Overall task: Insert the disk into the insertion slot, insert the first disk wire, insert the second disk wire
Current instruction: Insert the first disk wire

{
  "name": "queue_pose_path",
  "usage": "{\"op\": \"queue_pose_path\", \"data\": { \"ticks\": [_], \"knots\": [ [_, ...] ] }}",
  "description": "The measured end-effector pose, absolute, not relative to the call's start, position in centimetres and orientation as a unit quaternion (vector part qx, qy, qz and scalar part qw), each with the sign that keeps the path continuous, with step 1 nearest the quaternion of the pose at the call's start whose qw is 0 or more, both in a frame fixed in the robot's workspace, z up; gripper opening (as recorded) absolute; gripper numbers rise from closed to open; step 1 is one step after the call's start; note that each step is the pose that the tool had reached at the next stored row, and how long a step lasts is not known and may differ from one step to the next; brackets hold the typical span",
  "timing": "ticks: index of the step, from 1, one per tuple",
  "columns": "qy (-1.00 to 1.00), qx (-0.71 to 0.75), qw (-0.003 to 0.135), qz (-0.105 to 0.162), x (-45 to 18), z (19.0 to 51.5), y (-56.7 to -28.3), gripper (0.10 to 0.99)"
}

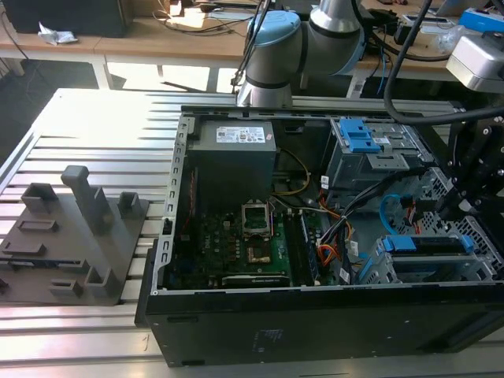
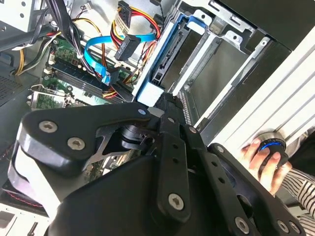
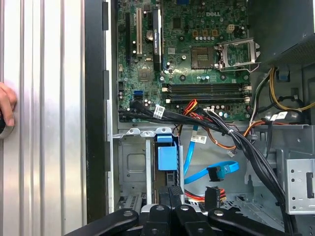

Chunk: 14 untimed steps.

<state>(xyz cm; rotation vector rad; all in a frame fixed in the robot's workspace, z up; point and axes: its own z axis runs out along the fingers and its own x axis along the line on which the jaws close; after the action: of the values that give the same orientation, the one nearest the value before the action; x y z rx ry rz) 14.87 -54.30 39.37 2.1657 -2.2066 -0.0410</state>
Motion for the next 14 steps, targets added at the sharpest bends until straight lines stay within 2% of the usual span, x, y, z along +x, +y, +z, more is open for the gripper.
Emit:
{"op": "queue_pose_path", "data": {
  "ticks": [1,2,5,14],
  "knots": [
    [-0.713,0.700,0.025,-0.013,14.9,39.4,-54.3,0.235],
    [-0.713,0.700,0.025,-0.013,14.9,39.4,-54.3,0.235],
    [-0.713,0.700,0.025,-0.013,14.9,39.4,-54.3,0.424],
    [-0.713,0.700,0.028,-0.010,15.2,39.3,-49.7,0.424]
  ]
}}
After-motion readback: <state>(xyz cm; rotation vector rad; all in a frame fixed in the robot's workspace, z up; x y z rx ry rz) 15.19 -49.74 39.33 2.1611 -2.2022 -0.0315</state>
